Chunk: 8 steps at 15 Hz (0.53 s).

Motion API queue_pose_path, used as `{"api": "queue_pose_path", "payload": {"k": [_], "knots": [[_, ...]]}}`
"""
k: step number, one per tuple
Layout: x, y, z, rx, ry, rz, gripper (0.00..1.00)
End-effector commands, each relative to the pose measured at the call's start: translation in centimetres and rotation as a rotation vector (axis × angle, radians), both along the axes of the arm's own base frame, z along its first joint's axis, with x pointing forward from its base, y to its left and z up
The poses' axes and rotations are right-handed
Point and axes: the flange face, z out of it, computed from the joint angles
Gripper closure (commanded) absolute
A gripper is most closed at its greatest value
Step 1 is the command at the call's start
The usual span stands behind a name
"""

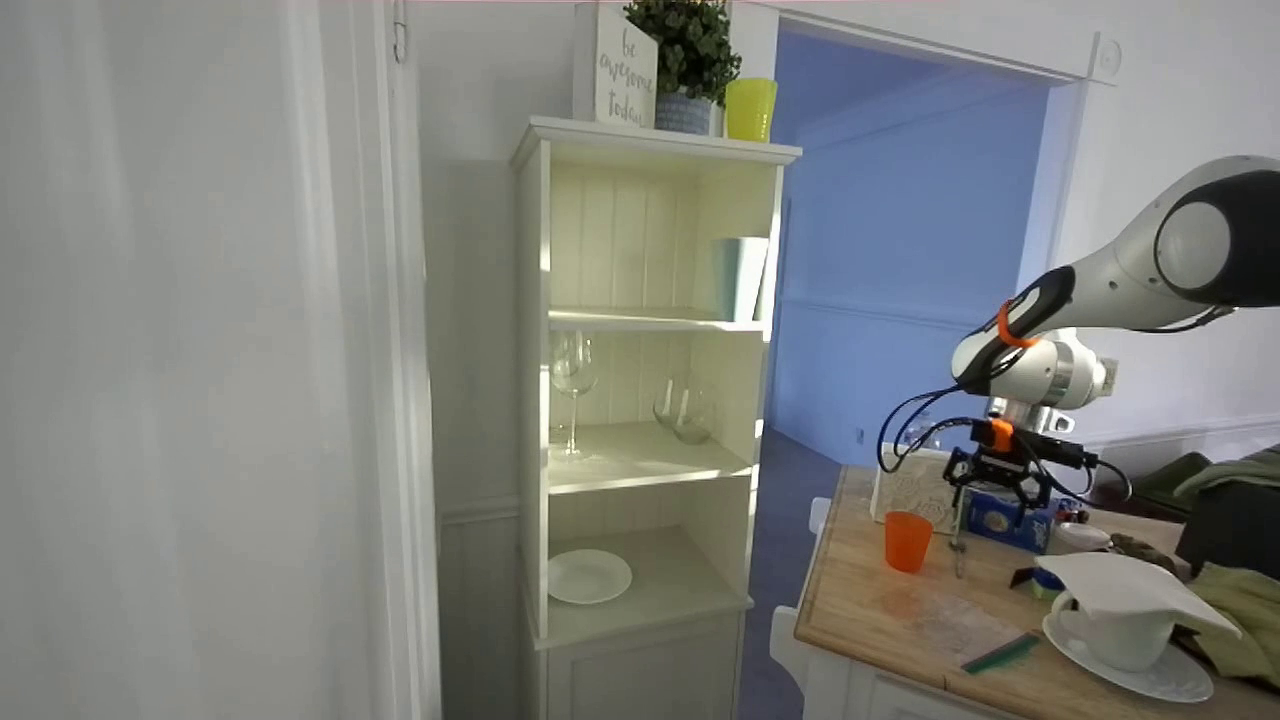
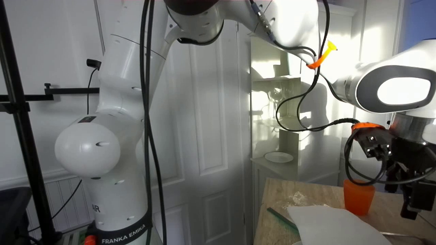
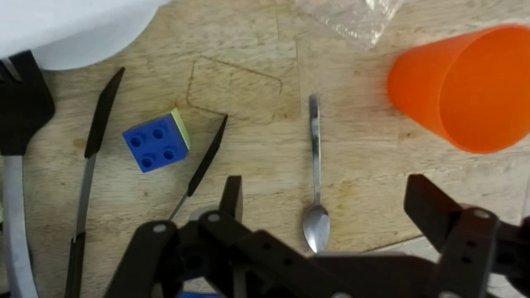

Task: Pick up the spoon and place it in the orange cup

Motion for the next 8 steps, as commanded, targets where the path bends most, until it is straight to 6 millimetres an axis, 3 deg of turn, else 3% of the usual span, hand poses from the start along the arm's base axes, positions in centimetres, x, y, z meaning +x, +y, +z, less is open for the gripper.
{"api": "queue_pose_path", "payload": {"k": [1,8], "knots": [[0.1,-0.1,-1.8,-0.064,-0.059,-0.050,0.00],[0.1,1.5,-7.0,-0.127,-0.065,-0.078,0.00]]}}
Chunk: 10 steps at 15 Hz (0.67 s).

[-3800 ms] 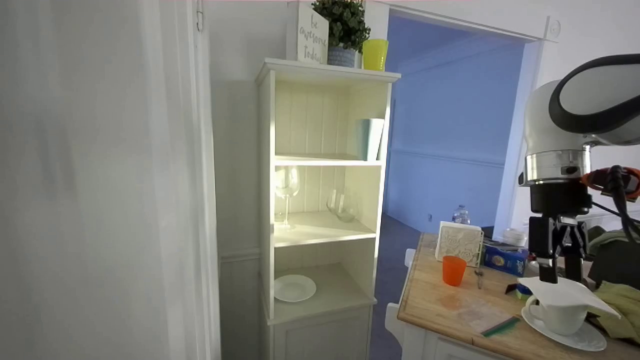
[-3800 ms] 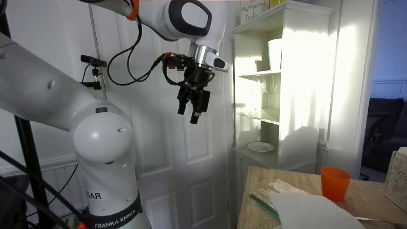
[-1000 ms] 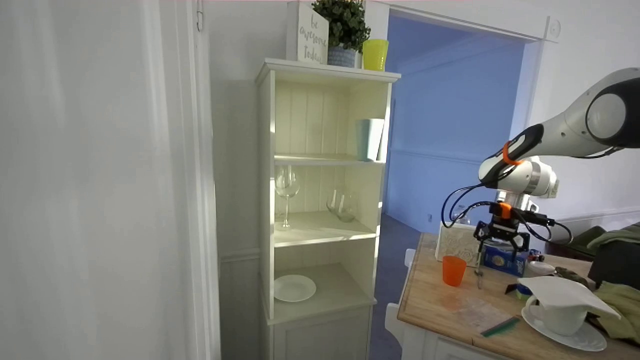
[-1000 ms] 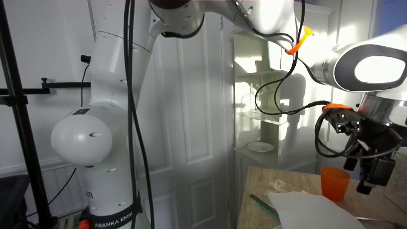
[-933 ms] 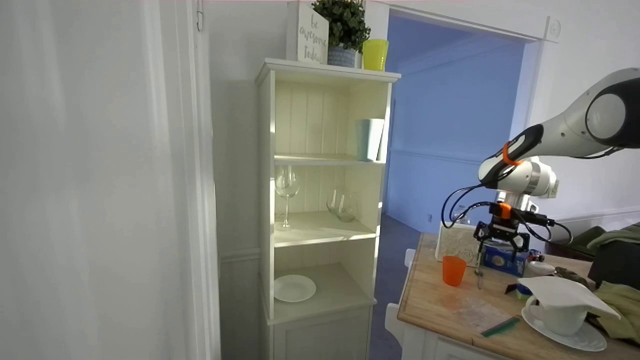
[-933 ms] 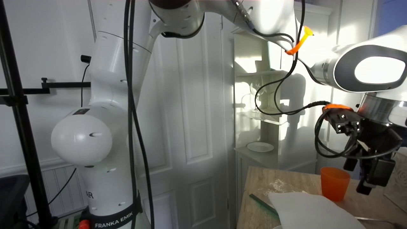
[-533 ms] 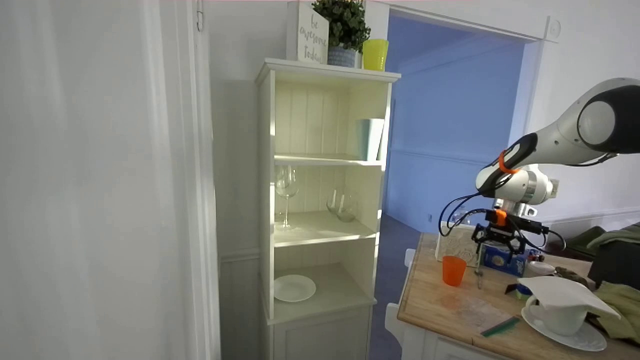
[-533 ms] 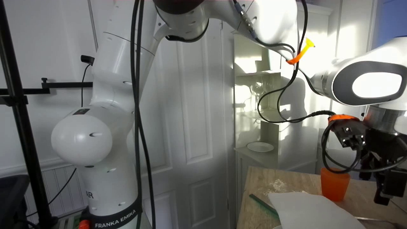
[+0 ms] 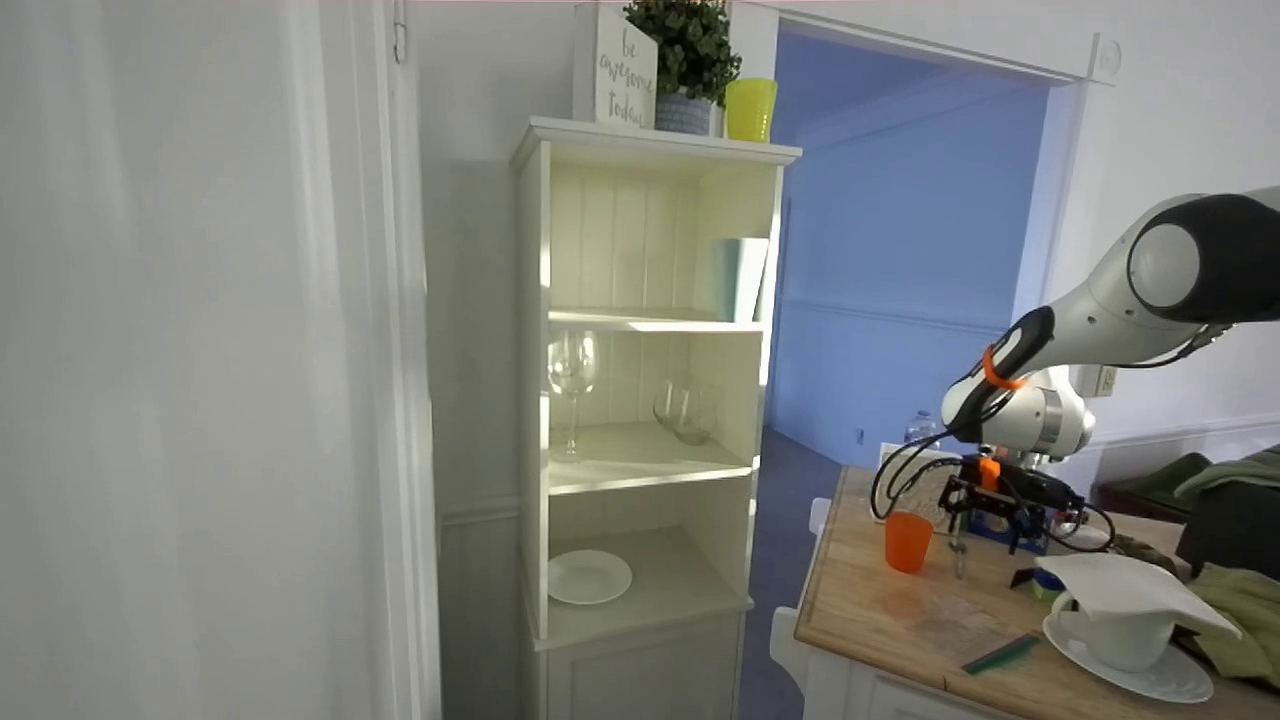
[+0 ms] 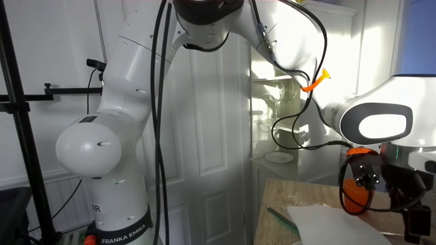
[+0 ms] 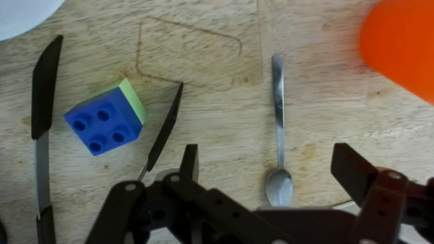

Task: Pick up the spoon and place it in the orange cup

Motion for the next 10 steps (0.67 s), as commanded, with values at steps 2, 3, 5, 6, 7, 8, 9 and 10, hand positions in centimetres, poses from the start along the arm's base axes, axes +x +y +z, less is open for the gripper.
{"api": "queue_pose_path", "payload": {"k": [2,3,5,6,7,8,9,10], "knots": [[0.44,1.14,-2.05,-0.009,-0.013,-0.008,0.00],[0.57,1.30,-2.28,-0.013,-0.017,-0.001,0.00],[0.81,1.60,-2.48,-0.019,-0.024,0.008,0.00],[0.88,1.69,-2.49,-0.020,-0.024,0.010,0.00],[1.01,1.76,-2.55,-0.023,-0.022,0.013,0.06],[1.03,1.74,-2.67,-0.026,-0.016,0.011,0.11],[1.06,1.67,-2.71,-0.027,-0.013,0.010,0.16],[1.13,1.59,-2.68,-0.026,-0.012,0.006,0.18]]}}
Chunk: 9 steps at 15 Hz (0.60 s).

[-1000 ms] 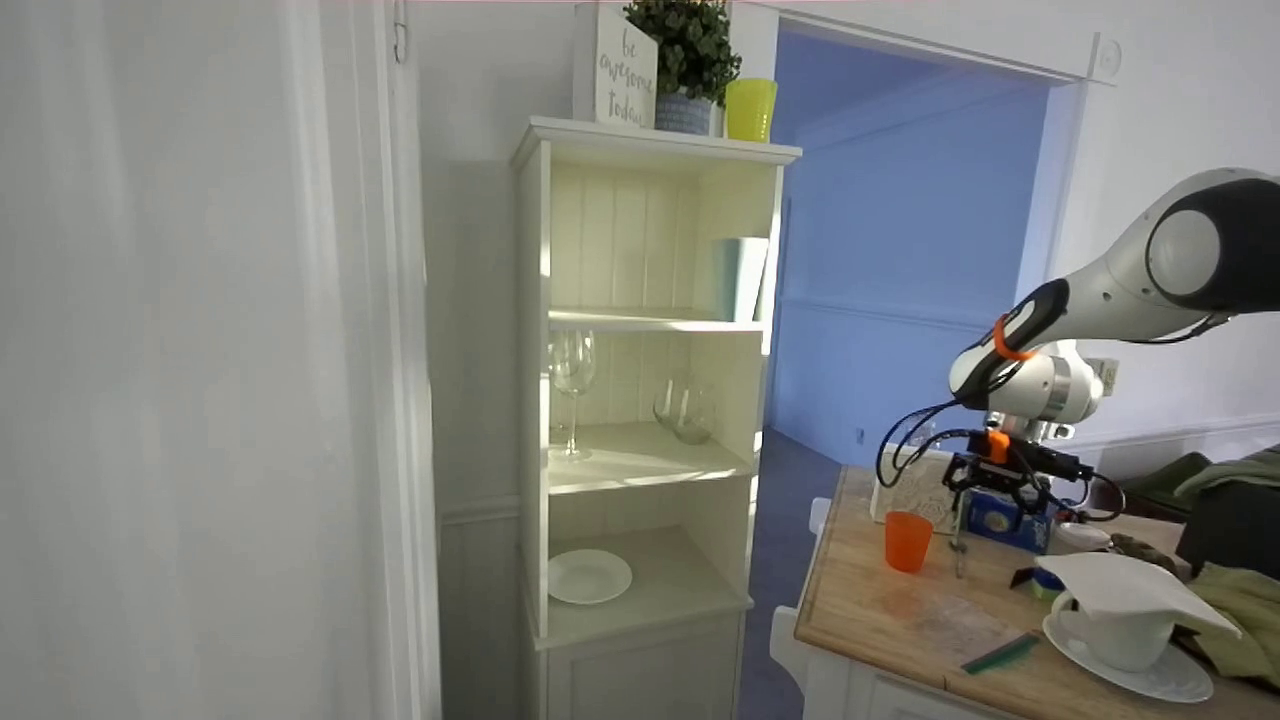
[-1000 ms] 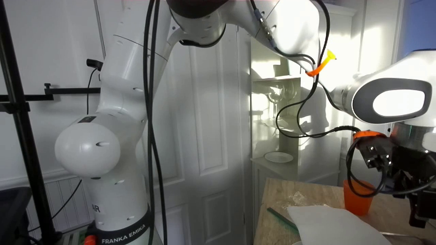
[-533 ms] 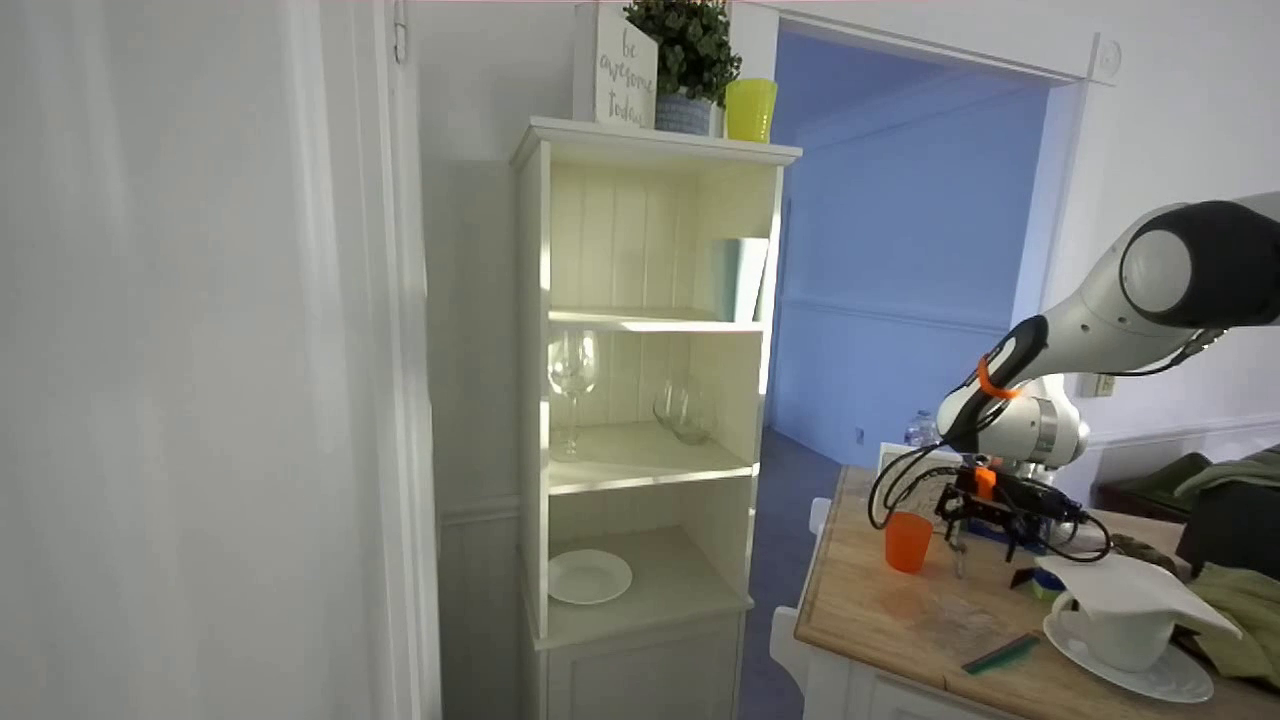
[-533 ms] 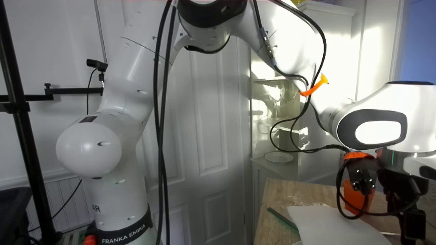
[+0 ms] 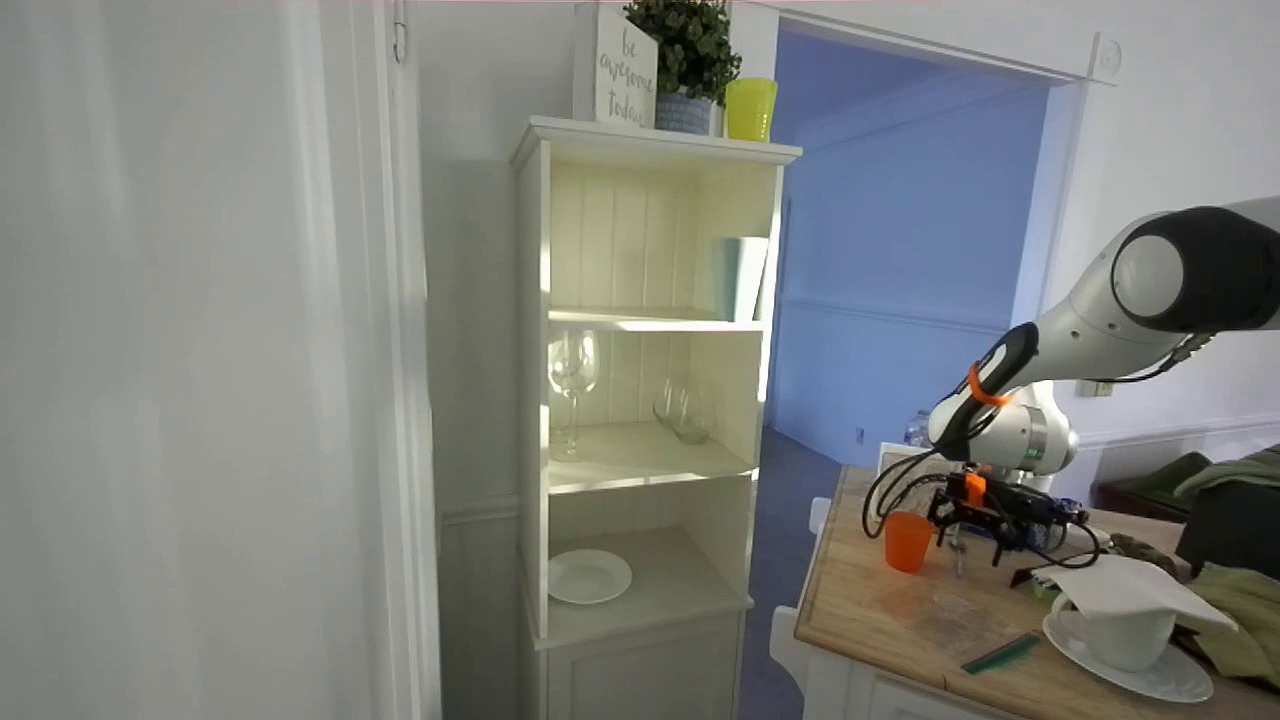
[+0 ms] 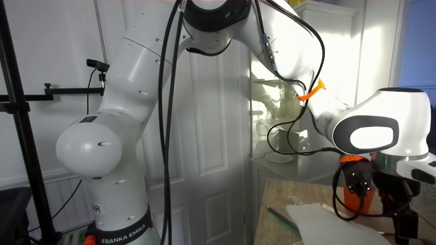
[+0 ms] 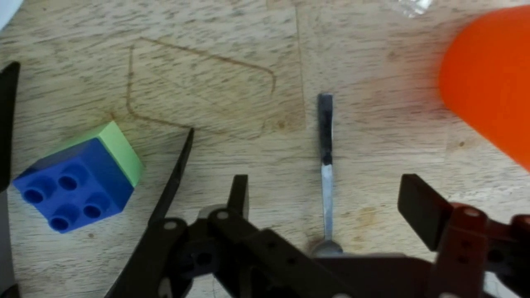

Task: Pick up the spoon and place it in the orange cup

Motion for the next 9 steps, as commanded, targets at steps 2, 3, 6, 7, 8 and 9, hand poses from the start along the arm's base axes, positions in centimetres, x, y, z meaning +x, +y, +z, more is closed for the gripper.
{"api": "queue_pose_path", "payload": {"k": [2,3,6,7,8,9], "knots": [[0.3,-0.2,-0.1,-0.007,-0.004,-0.023,0.24],[0.5,-0.4,0.0,-0.005,-0.002,-0.027,0.24],[0.9,-0.6,0.1,-0.004,0.005,-0.025,0.27],[1.2,-0.7,0.1,-0.004,0.008,-0.027,0.28],[1.5,-0.8,0.0,-0.001,0.015,-0.025,0.31],[1.7,-0.8,-0.1,0.005,0.026,-0.019,0.30]]}}
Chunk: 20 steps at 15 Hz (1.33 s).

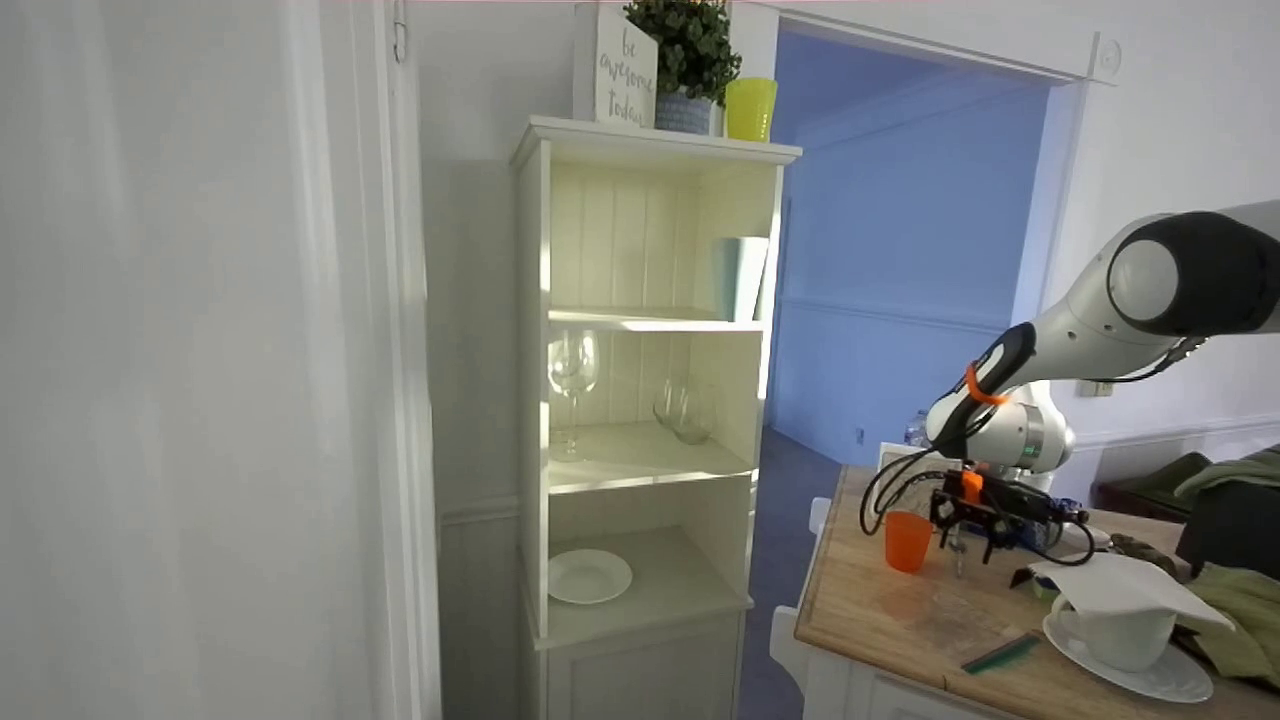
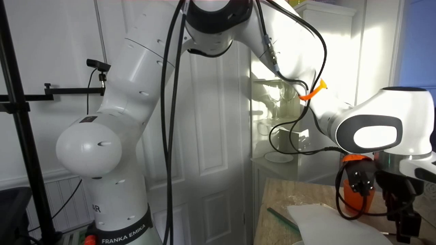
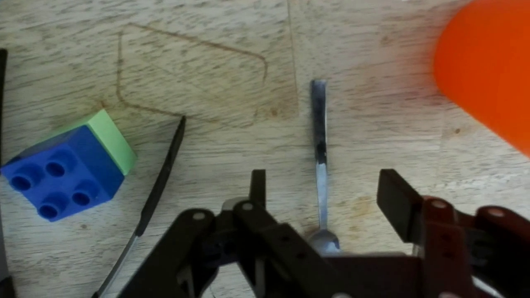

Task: Pick up the spoon and place it in the orange cup

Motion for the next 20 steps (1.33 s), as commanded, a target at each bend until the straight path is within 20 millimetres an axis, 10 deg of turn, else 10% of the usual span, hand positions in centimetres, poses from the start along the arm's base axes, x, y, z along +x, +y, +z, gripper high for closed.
{"api": "queue_pose_path", "payload": {"k": [1,8,16,20], "knots": [[1.3,-0.4,-0.5,0.010,0.034,-0.007,0.31],[3.2,-1.2,-1.3,0.003,0.050,-0.005,0.40],[4.6,-1.3,-1.6,-0.025,0.134,0.075,0.94],[3.2,-1.4,1.9,0.024,0.166,0.087,1.00]]}}
